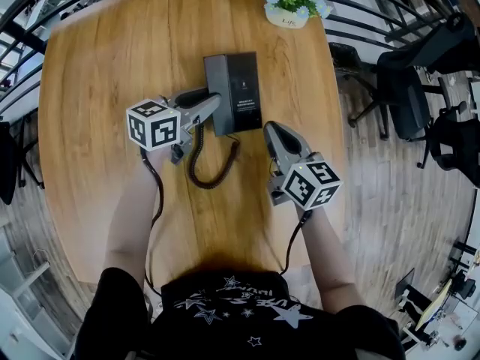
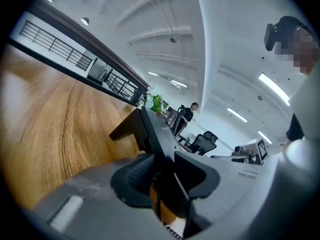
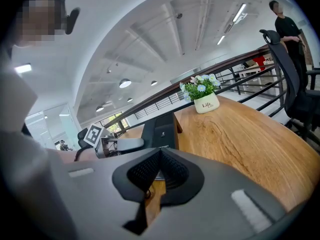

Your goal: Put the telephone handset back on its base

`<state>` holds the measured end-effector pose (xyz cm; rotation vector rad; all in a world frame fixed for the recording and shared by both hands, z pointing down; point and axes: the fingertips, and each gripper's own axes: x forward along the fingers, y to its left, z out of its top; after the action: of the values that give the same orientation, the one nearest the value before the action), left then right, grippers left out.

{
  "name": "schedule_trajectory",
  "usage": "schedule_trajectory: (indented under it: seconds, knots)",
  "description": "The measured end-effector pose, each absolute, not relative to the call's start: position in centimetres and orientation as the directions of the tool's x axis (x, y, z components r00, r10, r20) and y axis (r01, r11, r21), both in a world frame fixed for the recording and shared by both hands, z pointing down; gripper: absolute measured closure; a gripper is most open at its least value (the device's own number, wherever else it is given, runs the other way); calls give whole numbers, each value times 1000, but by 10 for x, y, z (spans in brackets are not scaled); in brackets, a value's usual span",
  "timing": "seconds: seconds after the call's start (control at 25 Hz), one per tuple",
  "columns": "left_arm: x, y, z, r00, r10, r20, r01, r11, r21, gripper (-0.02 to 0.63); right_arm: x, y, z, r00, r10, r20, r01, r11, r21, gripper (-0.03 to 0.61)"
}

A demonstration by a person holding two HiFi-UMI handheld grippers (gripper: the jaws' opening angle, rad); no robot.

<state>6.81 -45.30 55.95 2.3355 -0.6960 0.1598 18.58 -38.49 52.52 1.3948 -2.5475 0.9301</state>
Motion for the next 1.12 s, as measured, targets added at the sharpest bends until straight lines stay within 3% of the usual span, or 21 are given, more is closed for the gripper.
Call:
schedule_trajectory:
  seconds: [0.48,0.76,1.12]
  knots:
    - [60,-462,562,770,-484,415,-637,-613,468,417,182,-386,520,-578,-740,343,-788,398,-470,577]
    - [38,-452,547,747,-542,384,-660,-540,523,393,177,-375,505,-580,-750,318,-786,412,-461,577]
    - [23,-377,491,739,-572,356,-673,-616,410,393,165,-340,473,-574,-770,280,-788,426,-445,577]
